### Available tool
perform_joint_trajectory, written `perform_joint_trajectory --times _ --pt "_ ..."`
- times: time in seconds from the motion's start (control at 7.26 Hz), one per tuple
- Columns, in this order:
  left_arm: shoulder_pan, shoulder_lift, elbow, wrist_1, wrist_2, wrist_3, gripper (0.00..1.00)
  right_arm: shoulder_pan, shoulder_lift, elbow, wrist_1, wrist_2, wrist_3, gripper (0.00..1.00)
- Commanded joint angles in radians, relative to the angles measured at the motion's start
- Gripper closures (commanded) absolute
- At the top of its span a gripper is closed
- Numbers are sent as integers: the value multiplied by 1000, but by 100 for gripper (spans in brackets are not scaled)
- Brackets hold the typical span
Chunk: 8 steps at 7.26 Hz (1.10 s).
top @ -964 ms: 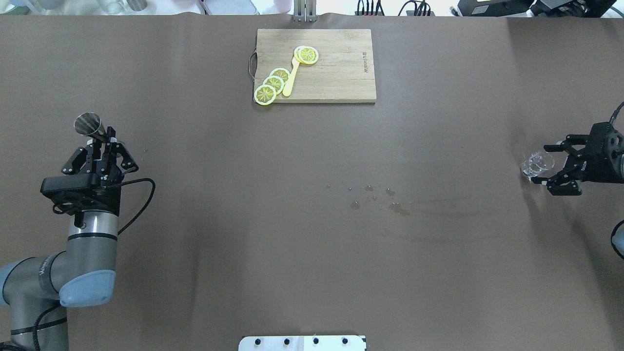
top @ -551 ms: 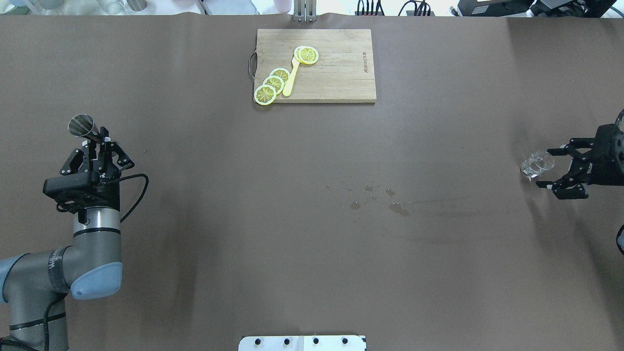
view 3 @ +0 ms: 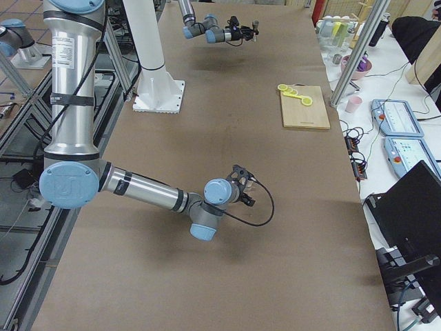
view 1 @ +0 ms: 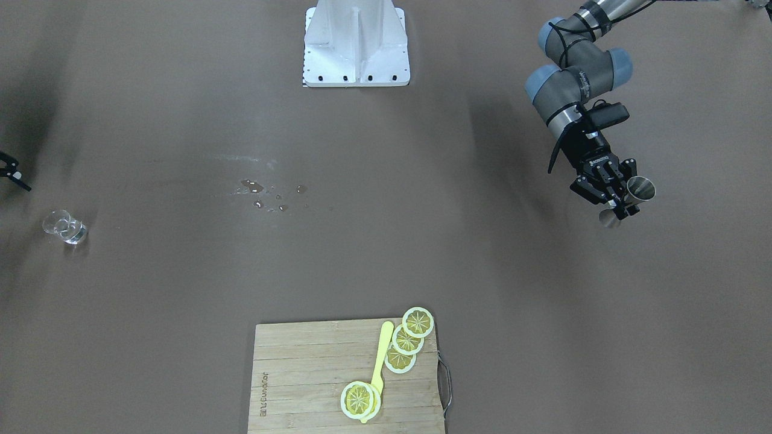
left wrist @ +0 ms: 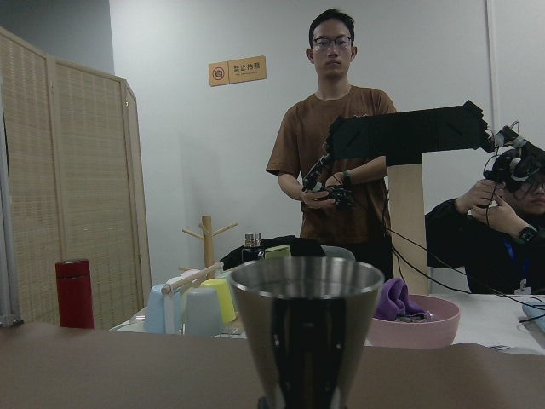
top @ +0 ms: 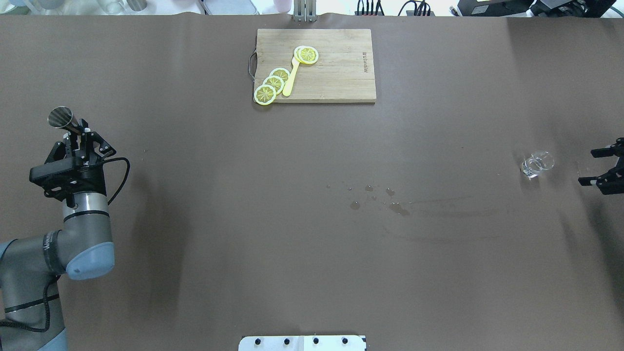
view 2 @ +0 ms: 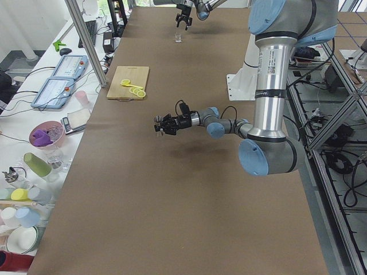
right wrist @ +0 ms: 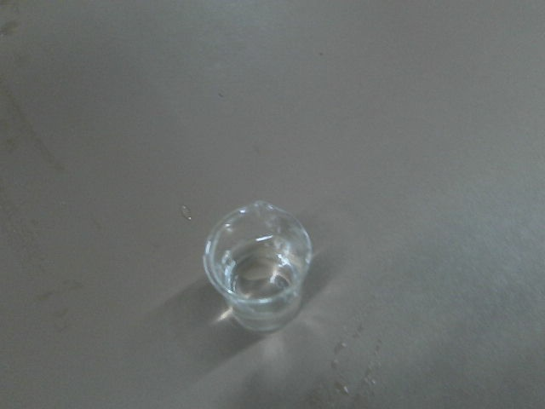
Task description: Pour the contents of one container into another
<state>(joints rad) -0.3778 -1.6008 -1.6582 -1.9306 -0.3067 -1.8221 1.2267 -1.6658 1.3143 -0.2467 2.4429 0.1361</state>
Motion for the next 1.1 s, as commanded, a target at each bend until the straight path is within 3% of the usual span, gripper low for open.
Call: perform_joint_trajectory --times 0.0,0.14,0.28,0.41,0.55,0.83,0.96 --pt "-32 18 34 2 -70 -74 100 68 -131 304 -472 53 52 0" --pt "-41 30 57 5 -74 -113 100 100 -165 426 -702 42 57 0" --pt "-49 33 83 7 -75 -167 100 143 -170 554 -1007 15 81 0" --pt "-52 42 93 7 -100 -196 100 143 -170 677 -1286 -63 82 0" --pt "-52 54 103 7 -104 -213 100 158 -160 709 -1450 -124 80 0" --pt "-52 61 130 7 -106 -224 100 236 -170 665 -1557 -124 83 0" --pt "-52 59 132 7 -118 -241 93 275 -170 678 -1588 -130 83 0"
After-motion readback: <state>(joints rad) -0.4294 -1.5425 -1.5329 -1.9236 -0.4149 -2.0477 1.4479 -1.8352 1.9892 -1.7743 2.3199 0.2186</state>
